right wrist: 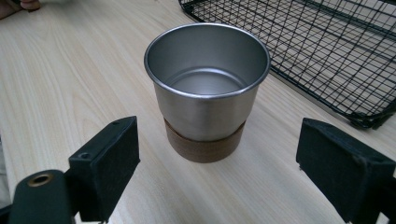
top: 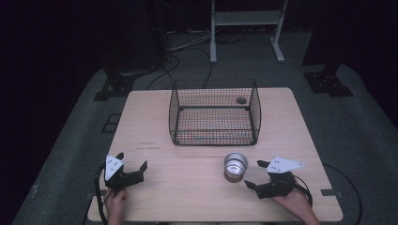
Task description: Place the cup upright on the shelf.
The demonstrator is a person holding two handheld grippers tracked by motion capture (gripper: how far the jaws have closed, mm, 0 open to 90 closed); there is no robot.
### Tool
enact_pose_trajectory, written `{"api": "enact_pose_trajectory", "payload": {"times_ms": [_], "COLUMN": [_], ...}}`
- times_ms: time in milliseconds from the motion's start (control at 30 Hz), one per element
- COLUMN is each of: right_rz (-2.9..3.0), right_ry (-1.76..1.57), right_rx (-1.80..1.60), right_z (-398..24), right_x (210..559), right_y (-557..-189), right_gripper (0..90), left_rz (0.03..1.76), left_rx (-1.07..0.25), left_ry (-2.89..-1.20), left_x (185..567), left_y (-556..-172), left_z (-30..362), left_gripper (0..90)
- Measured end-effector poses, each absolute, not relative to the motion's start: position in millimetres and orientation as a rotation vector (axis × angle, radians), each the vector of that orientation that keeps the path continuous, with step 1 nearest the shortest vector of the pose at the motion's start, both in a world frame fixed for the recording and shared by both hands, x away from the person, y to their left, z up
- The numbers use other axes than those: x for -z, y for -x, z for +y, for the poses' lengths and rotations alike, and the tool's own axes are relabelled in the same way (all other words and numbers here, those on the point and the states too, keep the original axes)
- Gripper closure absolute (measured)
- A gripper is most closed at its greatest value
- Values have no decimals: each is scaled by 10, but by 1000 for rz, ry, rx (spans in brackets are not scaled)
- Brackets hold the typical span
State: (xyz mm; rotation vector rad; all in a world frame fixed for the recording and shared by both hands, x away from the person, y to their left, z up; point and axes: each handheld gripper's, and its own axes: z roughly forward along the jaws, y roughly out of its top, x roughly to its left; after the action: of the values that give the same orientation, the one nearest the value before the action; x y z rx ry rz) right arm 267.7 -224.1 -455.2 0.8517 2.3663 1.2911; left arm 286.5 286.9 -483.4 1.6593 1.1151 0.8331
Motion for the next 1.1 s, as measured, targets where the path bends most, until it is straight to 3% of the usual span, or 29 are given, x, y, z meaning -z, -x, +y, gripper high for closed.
{"api": "enact_pose_trajectory", "payload": {"times_ms": [533,633,800,1000,1100], "right_rz": [2394,2408,2419,2418,2411], "right_ry": [-891,-885,-872,-859,-855], "right_rx": [-1265,-1260,-1274,-1275,-1266], "right_z": [-2019,-1968,-1880,-1800,-1795], "right_x": [4616,4627,4634,4633,4639], "right_y": [-2858,-2884,-2926,-2992,-3007], "right_gripper": [85,30,28,60,122], "left_rz": [1117,1115,1114,1113,1115], "left_rx": [-834,-834,-834,-835,-831], "left_ry": [-1657,-1658,-1658,-1660,-1658], "left_x": [4834,4833,4834,4833,4832], "left_y": [-2864,-2863,-2863,-2861,-2860], "left_z": [2868,2866,2865,2864,2869], "left_gripper": [0,0,0,0,0]}}
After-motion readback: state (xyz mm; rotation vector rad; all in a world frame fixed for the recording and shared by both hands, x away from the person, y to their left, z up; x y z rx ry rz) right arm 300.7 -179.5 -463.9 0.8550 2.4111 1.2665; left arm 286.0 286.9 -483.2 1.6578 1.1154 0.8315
